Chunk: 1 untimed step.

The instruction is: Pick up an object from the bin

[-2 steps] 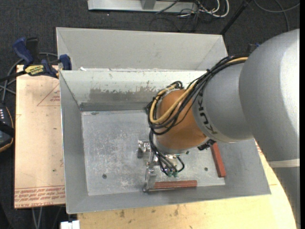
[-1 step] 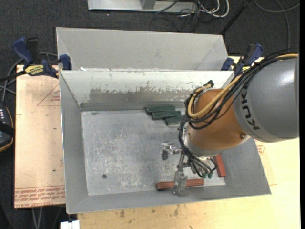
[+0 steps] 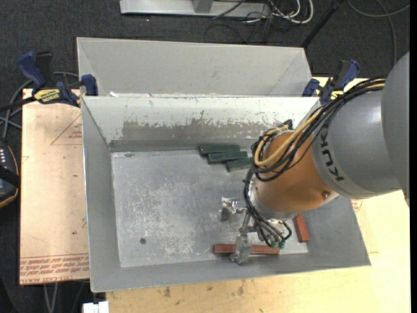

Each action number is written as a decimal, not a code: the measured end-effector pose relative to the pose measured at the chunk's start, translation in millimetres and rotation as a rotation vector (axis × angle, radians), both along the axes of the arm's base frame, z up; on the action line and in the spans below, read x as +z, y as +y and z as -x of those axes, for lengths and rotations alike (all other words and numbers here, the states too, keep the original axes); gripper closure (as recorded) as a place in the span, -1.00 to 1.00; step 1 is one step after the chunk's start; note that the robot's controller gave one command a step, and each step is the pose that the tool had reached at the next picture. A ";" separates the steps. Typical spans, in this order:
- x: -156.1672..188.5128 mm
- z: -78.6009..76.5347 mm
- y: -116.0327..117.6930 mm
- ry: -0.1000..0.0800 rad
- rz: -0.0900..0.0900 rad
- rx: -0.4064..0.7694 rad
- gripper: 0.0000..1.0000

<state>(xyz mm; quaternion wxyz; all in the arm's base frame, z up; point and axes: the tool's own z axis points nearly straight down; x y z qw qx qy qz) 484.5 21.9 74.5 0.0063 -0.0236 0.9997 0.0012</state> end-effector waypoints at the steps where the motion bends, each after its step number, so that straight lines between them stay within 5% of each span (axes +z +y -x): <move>1: -1.0 3.4 -0.1 0.012 0.001 0.001 1.00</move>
Offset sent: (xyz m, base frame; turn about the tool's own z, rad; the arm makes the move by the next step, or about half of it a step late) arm 0.0000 0.0000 0.0000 0.0000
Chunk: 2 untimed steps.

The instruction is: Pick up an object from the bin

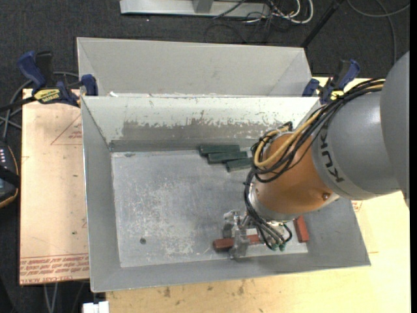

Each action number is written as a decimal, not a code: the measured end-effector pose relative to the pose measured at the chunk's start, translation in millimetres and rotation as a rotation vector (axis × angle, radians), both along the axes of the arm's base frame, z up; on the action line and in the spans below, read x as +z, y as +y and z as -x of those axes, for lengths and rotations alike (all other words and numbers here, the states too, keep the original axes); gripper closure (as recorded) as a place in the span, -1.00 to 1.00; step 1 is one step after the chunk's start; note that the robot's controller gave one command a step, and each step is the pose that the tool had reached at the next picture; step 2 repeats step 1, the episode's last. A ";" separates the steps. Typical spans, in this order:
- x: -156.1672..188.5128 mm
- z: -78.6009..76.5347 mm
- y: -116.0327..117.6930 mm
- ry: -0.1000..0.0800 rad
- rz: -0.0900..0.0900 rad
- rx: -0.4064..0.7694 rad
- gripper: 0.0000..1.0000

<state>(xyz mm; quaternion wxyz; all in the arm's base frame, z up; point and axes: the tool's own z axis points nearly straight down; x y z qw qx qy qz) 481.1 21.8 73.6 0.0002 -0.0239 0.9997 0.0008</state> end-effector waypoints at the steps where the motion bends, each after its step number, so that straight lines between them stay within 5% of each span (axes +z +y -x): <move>1: 130.1 -6.7 9.2 -0.010 0.000 0.021 1.00; 2: 130.1 -6.7 9.2 -0.010 0.000 0.021 1.00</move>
Offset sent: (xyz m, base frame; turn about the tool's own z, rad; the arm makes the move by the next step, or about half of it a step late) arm 0.0043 0.0087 0.1264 -0.0220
